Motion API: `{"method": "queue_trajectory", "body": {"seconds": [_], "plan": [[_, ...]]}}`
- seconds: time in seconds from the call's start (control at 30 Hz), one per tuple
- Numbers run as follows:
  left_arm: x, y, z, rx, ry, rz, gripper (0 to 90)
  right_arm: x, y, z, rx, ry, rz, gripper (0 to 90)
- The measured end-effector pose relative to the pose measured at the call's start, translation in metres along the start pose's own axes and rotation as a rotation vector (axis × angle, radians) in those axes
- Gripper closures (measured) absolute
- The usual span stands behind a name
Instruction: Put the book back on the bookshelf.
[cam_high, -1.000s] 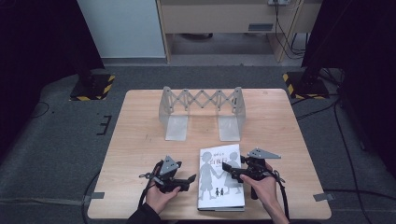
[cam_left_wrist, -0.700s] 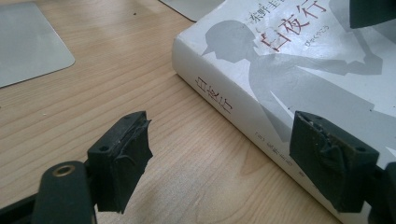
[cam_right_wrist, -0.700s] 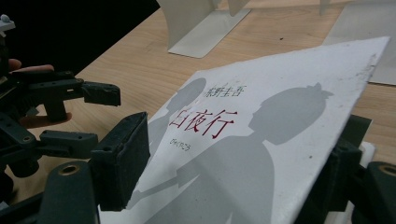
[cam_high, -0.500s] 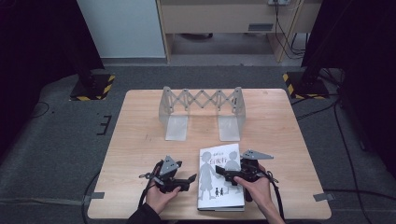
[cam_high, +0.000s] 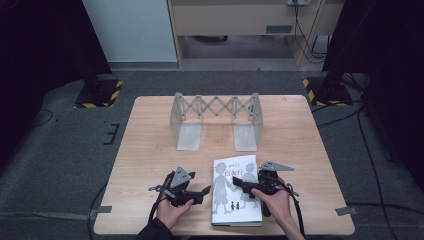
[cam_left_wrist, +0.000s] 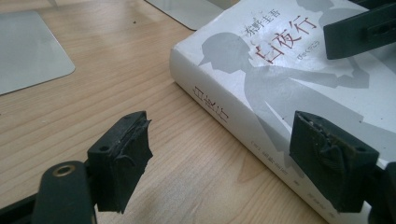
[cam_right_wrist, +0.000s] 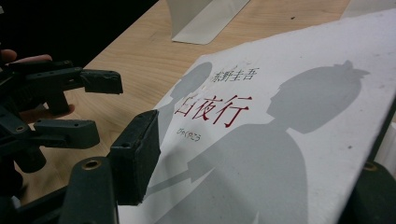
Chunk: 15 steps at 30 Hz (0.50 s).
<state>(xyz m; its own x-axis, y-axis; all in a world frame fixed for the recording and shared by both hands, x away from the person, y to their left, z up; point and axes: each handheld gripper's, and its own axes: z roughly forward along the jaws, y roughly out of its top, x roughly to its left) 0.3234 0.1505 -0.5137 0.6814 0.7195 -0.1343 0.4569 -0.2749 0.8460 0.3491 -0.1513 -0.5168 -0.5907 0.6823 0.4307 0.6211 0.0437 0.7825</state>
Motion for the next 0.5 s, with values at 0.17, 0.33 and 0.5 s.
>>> {"method": "queue_trajectory", "body": {"seconds": [0.17,0.33,0.5], "plan": [[0.0002,0.0005,0.0008,-0.005,-0.003,-0.005,19.6,-0.0021,0.0007,-0.0008,0.002,-0.008,0.020,42.1],[0.0004,0.0021,0.0011,-0.027,-0.019,-0.020,19.6,-0.0048,0.0014,-0.0016,0.001,-0.008,0.061,49.2],[-0.0003,0.0039,0.0013,-0.057,-0.052,-0.040,19.5,-0.0053,0.0033,-0.0043,-0.017,0.003,0.092,56.7]]}}
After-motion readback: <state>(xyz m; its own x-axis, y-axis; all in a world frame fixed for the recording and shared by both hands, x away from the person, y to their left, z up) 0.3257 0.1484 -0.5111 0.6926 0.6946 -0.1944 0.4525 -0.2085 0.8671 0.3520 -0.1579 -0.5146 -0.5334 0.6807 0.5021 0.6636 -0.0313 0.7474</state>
